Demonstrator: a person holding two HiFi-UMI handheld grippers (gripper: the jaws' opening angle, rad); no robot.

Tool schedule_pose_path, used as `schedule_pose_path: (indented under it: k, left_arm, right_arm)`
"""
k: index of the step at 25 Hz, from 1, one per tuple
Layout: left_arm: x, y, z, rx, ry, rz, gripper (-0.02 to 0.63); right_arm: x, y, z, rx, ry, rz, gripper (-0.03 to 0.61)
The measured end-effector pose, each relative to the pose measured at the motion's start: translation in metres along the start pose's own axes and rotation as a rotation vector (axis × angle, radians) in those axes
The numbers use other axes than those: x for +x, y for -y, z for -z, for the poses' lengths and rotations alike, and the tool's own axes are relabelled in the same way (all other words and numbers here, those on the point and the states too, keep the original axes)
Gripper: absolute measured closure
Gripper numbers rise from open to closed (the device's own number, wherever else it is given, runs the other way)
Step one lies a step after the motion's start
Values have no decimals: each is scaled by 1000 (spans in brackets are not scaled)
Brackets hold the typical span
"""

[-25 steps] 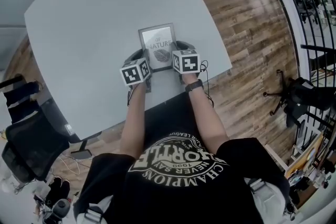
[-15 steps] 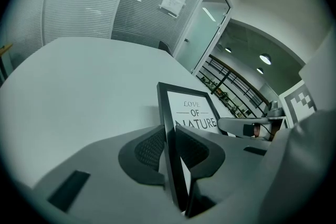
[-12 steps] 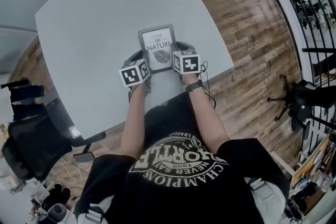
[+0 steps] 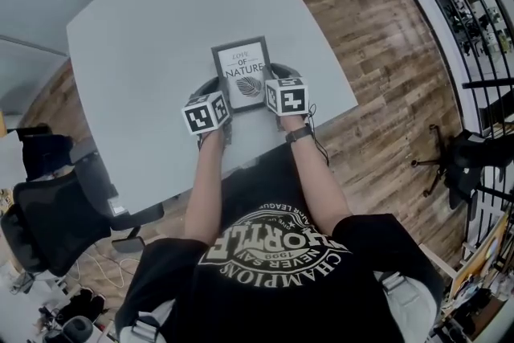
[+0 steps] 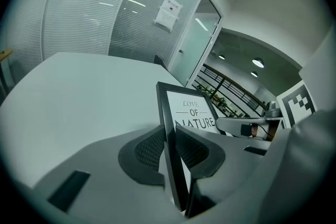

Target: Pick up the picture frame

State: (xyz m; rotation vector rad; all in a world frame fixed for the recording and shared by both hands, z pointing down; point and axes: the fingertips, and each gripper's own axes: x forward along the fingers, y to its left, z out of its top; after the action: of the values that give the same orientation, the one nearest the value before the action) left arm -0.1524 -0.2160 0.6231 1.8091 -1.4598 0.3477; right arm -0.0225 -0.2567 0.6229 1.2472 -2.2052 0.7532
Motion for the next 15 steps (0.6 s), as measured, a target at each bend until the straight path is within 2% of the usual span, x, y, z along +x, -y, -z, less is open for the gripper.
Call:
schedule_pose_path:
  k: [4,15]
  left_arm:
    - [-17,7,-18,28,50,10,541]
    - [-58,24,-65,63,187,15,542]
  right_arm:
    - [-13,-8,-18,10,58,-29,512]
    - [-54,-29,-75,-67,194,-34,512]
